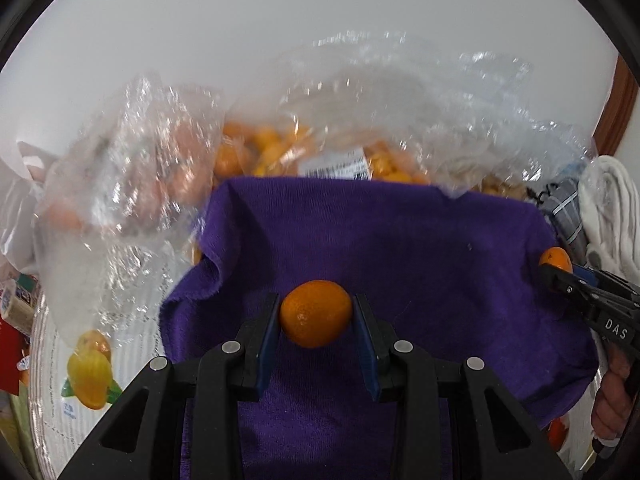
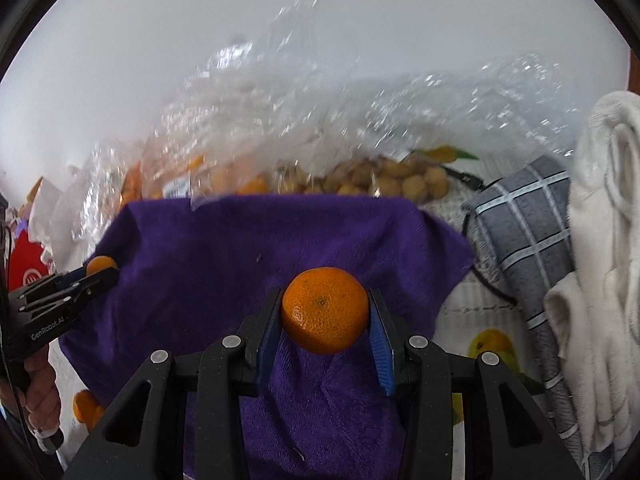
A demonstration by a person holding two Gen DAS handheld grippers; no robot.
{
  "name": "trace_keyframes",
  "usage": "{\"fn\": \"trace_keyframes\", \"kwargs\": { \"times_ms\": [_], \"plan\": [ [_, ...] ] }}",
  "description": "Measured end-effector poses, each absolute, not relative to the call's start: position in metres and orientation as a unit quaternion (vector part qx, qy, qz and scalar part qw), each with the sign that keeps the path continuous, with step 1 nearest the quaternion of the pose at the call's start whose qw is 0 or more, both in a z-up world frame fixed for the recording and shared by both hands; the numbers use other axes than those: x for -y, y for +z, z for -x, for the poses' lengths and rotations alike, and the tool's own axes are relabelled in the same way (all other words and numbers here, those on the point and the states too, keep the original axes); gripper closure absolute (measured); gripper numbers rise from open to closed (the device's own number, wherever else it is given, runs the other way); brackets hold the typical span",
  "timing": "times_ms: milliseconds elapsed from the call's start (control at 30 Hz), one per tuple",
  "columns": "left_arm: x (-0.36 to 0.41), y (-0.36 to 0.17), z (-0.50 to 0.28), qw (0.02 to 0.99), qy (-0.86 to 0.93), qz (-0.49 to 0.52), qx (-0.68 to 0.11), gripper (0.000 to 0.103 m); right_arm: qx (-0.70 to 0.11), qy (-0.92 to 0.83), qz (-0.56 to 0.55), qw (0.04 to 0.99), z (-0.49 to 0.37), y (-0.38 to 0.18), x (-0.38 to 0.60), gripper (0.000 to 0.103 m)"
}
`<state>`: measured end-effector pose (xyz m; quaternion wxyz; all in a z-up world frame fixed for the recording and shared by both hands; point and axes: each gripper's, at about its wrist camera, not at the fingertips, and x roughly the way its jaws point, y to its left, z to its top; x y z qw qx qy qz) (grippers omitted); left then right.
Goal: Organize fruits
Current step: 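Lift both held oranges and carry them over the purple towel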
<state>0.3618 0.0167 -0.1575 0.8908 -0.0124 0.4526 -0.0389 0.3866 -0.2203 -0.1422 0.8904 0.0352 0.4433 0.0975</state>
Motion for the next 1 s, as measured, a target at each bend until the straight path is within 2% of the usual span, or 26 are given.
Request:
{"fn": "trace_keyframes", "kwargs": {
  "times_ms": [267,900,1000],
  "plan": [
    [-0.008,-0.172,-0.366,0.882,-0.044,0.005,-0.469,0.069,-0.468,0.100,-0.019,0.878,-0.390,-0.162,0.209,0.062],
    [-0.009,-0.182,-0.368,0.880,-0.044,0.004,-0.474,0.069,-0.464,0.096,-0.005,0.881,-0.392,-0.163,0.206,0.061],
    [-0.008,-0.180,-0.368,0.879,-0.044,0.005,-0.474,0.069,-0.461,0.095,-0.002,0.882,-0.392,-0.161,0.206,0.057]
  ]
}}
